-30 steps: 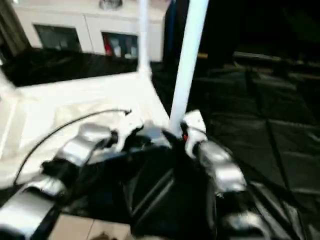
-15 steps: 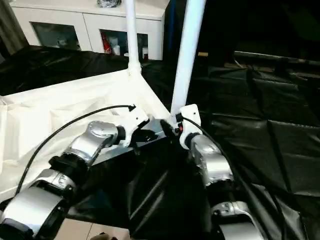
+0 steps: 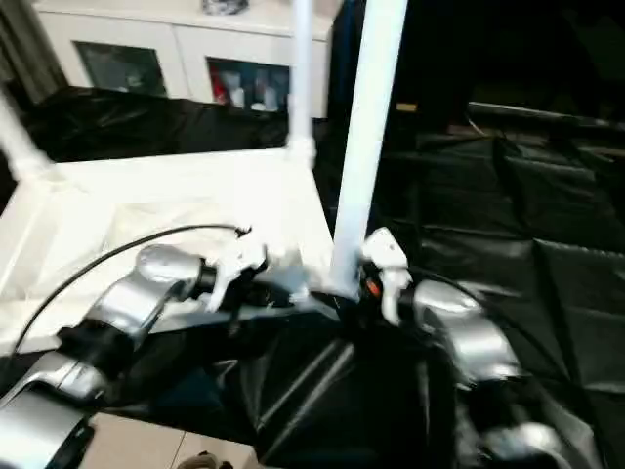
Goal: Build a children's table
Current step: Rotate leg to tighten
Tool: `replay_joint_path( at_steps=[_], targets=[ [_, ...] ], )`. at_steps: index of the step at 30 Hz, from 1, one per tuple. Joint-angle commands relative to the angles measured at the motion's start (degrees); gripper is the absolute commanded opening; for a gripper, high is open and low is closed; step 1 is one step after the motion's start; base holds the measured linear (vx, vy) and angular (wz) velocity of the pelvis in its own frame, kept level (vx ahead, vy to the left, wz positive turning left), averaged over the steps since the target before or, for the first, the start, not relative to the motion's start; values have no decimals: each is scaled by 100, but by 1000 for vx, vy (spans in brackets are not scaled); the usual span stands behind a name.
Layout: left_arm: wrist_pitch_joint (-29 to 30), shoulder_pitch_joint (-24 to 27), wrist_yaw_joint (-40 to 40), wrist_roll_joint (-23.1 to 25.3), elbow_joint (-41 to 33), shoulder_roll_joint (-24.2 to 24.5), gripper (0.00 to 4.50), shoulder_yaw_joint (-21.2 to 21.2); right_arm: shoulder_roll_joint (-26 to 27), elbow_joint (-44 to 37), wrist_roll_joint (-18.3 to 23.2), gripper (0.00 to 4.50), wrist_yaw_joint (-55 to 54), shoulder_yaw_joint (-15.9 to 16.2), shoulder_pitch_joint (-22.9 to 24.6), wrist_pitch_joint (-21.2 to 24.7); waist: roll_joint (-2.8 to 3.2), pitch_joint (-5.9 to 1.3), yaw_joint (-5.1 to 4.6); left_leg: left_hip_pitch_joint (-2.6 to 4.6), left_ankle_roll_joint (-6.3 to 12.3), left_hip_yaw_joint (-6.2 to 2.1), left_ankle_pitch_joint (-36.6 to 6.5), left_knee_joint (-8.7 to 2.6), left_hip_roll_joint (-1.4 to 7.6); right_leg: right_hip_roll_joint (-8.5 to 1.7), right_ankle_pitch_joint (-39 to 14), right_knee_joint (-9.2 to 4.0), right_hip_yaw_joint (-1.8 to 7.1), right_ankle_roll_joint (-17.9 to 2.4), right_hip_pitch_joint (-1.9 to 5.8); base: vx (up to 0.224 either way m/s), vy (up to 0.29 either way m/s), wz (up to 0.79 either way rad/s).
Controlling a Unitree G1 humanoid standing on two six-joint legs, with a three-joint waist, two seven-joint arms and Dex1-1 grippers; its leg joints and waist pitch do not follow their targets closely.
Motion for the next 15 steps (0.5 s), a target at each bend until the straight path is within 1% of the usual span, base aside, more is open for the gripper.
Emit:
replay_joint_path(
  at_steps=[1,3,5,7,8,9,12,14,15],
  targets=[
    [23,73,-330,-228,-317,4,0,-91,-143,-237,81,380,329,162,97,153,-70,-364,16,30,242,-23,-1448,-411,177,-362,-1715,-470,298,-1017,312,0,0,0],
    [130,195,-529,-265,-516,166,0,-115,-293,-366,110,380,549,199,190,234,-74,-363,23,20,252,-23,-1402,-409,181,-364,-1682,-458,300,-1013,311,0,0,0],
    [159,229,-556,-277,-569,202,0,-111,-282,-386,122,380,549,176,205,242,-81,-368,24,19,263,-17,-1360,-403,175,-365,-1675,-461,301,-1018,301,0,0,0],
    [184,256,-568,-289,-621,234,0,-112,-243,-405,189,380,517,139,196,298,-70,-365,15,21,238,-20,-1367,-405,164,-361,-1743,-473,292,-1012,299,0,0,0],
    [196,267,-572,-294,-641,246,0,-115,-234,-428,207,365,512,145,197,316,-81,-366,12,23,230,-21,-1374,-405,164,-360,-1755,-474,292,-1004,298,0,0,0],
    [206,272,-568,-291,-655,252,0,-117,-225,-467,235,355,521,167,204,360,-78,-365,8,23,220,-24,-1375,-408,165,-356,-1766,-472,291,-995,298,0,0,0],
    [232,270,-560,-288,-672,249,0,-118,-207,-526,246,335,527,218,228,388,-78,-378,11,27,223,-19,-1288,-396,163,-357,-1642,-459,294,-1011,296,0,0,0],
    [281,272,-507,-292,-721,238,0,-120,-154,-558,223,305,485,228,251,415,-75,-380,11,20,227,-18,-1250,-392,162,-353,-1535,-444,294,-1047,301,0,0,0],
    [286,271,-486,-291,-726,233,0,-119,-138,-561,210,305,468,229,256,414,-75,-380,10,18,226,-18,-1235,-391,162,-356,-1508,-443,293,-1058,302,0,0,0]
  ],
)
